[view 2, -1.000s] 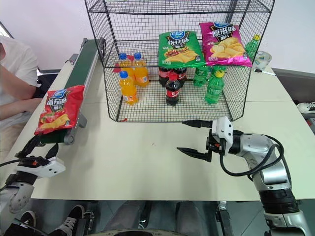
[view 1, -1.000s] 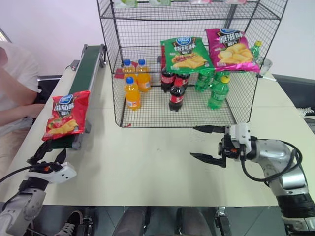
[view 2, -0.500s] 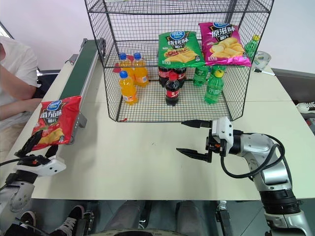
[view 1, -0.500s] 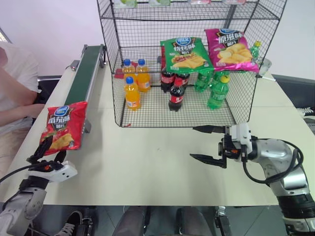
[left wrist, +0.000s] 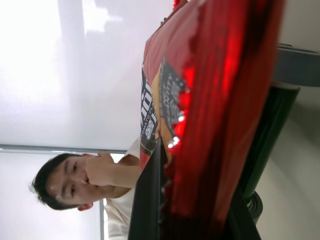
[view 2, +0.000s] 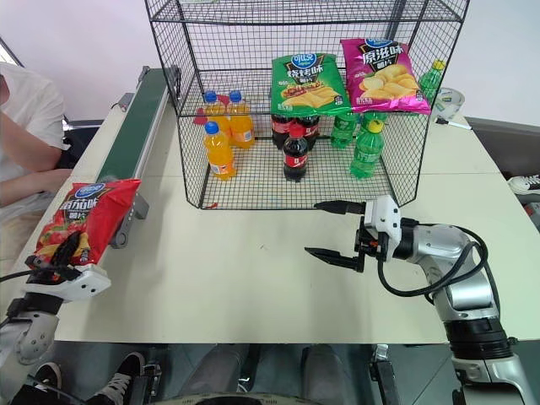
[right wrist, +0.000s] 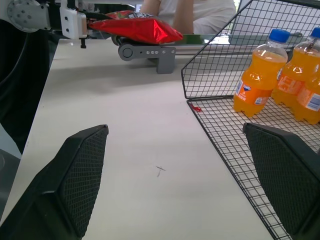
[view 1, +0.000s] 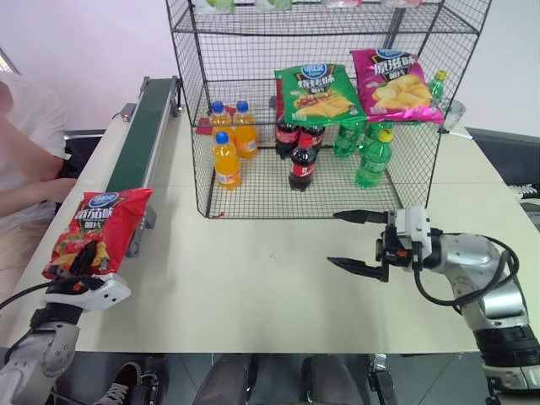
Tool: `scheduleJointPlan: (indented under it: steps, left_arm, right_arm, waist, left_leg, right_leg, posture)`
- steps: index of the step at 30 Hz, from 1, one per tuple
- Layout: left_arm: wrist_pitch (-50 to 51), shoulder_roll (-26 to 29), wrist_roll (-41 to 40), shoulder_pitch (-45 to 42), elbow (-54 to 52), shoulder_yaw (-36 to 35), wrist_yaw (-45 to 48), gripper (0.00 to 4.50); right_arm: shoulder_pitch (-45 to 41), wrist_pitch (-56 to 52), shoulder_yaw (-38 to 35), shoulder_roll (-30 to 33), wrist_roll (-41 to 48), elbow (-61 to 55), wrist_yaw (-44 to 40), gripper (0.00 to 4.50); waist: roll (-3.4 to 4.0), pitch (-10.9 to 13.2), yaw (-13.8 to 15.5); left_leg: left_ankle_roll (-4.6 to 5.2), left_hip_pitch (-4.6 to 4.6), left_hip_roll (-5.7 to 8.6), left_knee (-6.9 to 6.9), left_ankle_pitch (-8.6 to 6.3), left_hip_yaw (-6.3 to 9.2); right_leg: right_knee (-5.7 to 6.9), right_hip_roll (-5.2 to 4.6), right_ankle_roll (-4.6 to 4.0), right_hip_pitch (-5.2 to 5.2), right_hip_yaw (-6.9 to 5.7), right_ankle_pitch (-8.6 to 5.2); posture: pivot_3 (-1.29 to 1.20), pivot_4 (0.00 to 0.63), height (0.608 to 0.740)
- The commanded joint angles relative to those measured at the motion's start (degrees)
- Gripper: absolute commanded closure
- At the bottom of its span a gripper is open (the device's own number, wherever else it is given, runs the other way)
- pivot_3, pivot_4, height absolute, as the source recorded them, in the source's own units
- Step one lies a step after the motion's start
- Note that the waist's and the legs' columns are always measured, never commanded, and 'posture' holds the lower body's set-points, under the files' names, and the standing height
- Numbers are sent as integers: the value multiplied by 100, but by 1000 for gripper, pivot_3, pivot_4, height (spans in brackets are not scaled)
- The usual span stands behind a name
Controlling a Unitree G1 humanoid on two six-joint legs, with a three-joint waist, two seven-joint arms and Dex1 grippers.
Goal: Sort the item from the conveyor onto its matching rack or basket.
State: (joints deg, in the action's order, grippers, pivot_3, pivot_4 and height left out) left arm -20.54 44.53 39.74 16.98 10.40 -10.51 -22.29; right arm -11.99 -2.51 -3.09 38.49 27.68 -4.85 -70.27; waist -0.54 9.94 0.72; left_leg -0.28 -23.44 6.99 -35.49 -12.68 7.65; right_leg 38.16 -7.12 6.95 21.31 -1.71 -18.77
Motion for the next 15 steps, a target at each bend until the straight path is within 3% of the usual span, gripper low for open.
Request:
scheduleJointPlan:
  steps: [1, 9, 15]
  left_arm:
    - [35, -22, -39, 26, -206, -160, -101, 4479]
    - [27, 12, -252, 274, -893, -545, 70, 4479]
    - [121, 38, -634, 443, -2287, -1300, 817, 4479]
  right_arm:
    - [-80, 95, -164, 77, 24, -42, -10, 0]
    - [-93, 94, -243, 123, 23, 22, 33, 0]
    - [-139, -204, -668, 325, 310, 6, 121, 0]
  waist:
    - [0, 0, 1]
    - [0, 0, 0]
    - [0, 0, 8]
  left_leg:
    - [0, 0, 0, 0, 0, 0]
    - [0, -1, -1, -1, 0, 0]
    - [0, -4, -1, -6, 0, 0]
  right_leg:
    - [0, 0, 0, 0, 0, 0]
    - [0, 0, 0, 0, 0, 0]
    - [-1, -2, -1, -1, 0, 0]
  posture:
    - [0, 150, 740]
    - [0, 150, 740]
    - [0, 150, 740]
